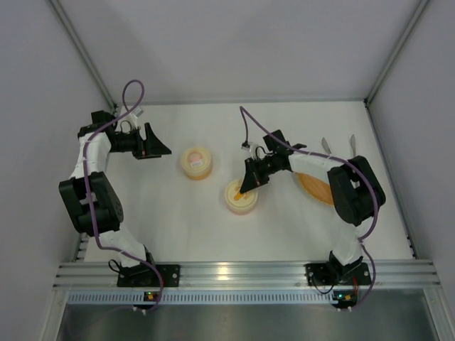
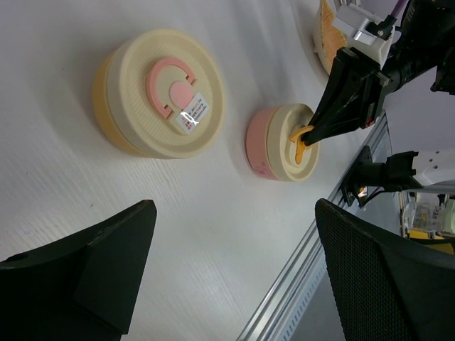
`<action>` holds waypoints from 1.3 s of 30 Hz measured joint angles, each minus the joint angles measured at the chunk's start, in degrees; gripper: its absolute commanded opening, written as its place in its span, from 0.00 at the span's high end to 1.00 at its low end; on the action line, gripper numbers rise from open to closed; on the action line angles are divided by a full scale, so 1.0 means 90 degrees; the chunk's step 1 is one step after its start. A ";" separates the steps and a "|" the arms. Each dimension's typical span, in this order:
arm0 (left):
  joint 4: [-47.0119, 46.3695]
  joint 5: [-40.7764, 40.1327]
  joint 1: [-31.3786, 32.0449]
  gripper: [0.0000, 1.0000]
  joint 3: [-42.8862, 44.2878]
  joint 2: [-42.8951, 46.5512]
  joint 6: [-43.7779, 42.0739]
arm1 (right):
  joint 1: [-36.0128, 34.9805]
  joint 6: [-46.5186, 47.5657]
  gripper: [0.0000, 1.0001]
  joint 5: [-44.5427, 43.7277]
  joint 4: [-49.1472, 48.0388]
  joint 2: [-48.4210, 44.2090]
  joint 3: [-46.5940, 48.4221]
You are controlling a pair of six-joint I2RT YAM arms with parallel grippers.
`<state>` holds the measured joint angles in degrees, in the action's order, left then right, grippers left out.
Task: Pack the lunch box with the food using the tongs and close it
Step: Close the box lid on the packing box.
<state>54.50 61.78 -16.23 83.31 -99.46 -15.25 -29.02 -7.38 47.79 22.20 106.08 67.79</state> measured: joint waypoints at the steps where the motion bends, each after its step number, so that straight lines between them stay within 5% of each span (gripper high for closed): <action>1: 0.0002 0.0000 0.0000 0.02 0.0000 0.0000 0.0000 | 0.0000 -0.0024 0.98 0.0017 -0.0041 0.0017 0.0000; 13: 0.0124 0.0005 0.0000 0.02 0.0029 0.0000 -0.0160 | -0.0002 0.0151 0.84 0.0185 0.0092 0.0226 0.0308; 15: 0.0155 0.0005 0.0000 0.02 0.0041 0.0000 -0.0172 | -0.0010 0.0185 0.66 0.0204 0.0168 0.0260 0.0406; 20: 0.0243 0.0005 0.0000 0.02 0.0138 0.0000 -0.0226 | -0.0032 0.0423 0.46 0.0090 0.0308 0.0262 0.0743; 32: 0.0340 0.0005 0.0002 0.02 0.0325 0.0000 -0.0357 | -0.0041 0.0930 0.41 -0.0389 0.0534 0.0257 0.1071; 34: 0.0359 0.0007 0.0000 0.02 0.0328 -0.0002 -0.0381 | -0.0041 0.0964 0.28 -0.0447 0.0576 0.0257 0.1115; 35: 0.0364 0.0010 0.0000 0.02 0.0330 -0.0002 -0.0396 | -0.0041 0.0974 0.10 -0.0396 0.0597 0.0257 0.1149; 39: 0.0442 0.0022 0.0000 0.02 0.0352 -0.0005 -0.0466 | 0.0010 0.0976 0.03 -0.0121 0.0583 0.0284 0.1263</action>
<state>58.48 61.98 -16.23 86.48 -99.50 -19.44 -28.93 1.41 46.70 27.44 108.64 79.15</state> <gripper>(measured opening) 0.983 0.955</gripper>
